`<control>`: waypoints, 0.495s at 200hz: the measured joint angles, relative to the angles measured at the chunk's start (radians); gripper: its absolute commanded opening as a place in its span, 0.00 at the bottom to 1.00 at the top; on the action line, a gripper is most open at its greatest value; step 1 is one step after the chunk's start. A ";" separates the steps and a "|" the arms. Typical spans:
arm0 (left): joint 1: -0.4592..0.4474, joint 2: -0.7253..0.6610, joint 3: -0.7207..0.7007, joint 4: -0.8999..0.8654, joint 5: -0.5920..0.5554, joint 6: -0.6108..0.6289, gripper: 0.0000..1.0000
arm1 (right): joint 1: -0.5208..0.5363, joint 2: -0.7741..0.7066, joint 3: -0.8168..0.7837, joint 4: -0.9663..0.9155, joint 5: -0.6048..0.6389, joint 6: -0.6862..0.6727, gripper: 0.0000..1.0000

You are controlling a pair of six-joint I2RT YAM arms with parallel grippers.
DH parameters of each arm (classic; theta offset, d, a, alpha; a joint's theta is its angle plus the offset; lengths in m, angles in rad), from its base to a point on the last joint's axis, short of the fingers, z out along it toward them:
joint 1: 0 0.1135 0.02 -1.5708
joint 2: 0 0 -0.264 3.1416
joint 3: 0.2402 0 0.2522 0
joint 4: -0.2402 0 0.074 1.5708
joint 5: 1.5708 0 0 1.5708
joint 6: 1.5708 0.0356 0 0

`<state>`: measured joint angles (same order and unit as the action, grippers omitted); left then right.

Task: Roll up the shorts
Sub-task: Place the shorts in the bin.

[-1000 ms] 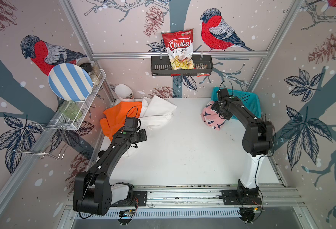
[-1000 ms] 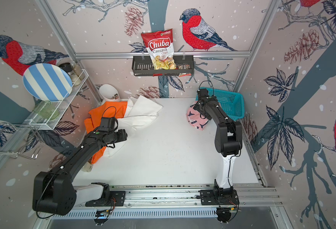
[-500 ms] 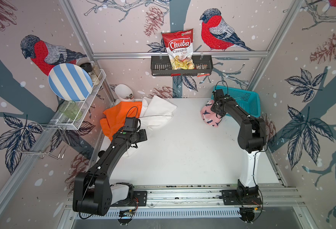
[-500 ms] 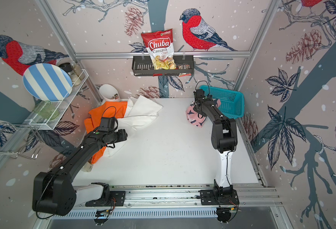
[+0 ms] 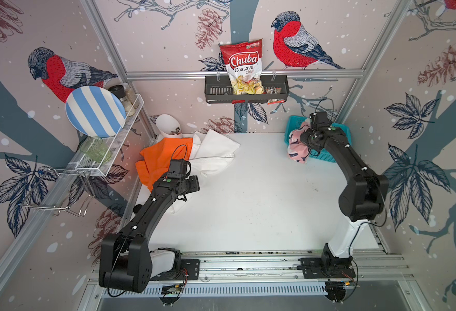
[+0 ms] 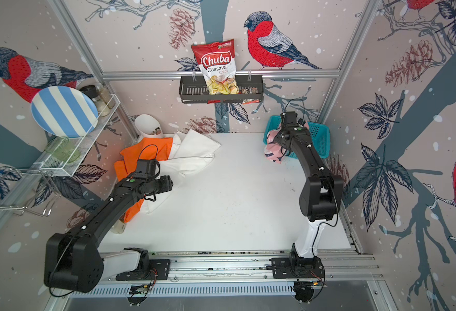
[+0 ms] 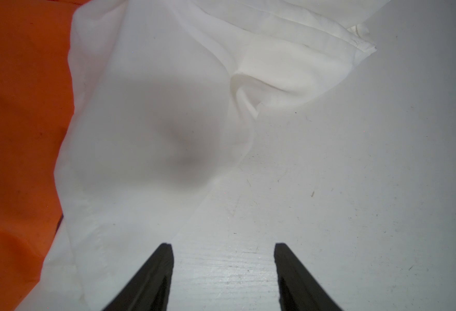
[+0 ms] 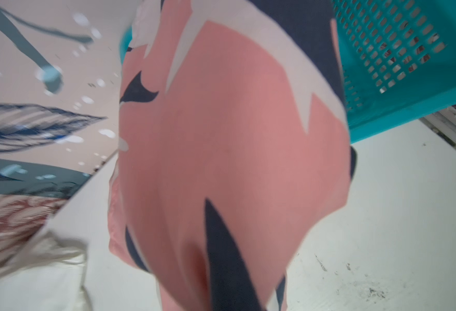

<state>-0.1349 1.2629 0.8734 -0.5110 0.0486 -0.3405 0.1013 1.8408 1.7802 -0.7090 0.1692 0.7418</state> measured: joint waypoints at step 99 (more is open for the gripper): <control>0.000 0.024 -0.001 0.000 0.000 0.000 0.63 | -0.245 0.148 0.033 0.222 -0.181 0.486 0.06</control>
<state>-0.1349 1.2869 0.8722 -0.5110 0.0490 -0.3401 -0.1440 1.9888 1.8130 -0.4866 -0.0116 1.2282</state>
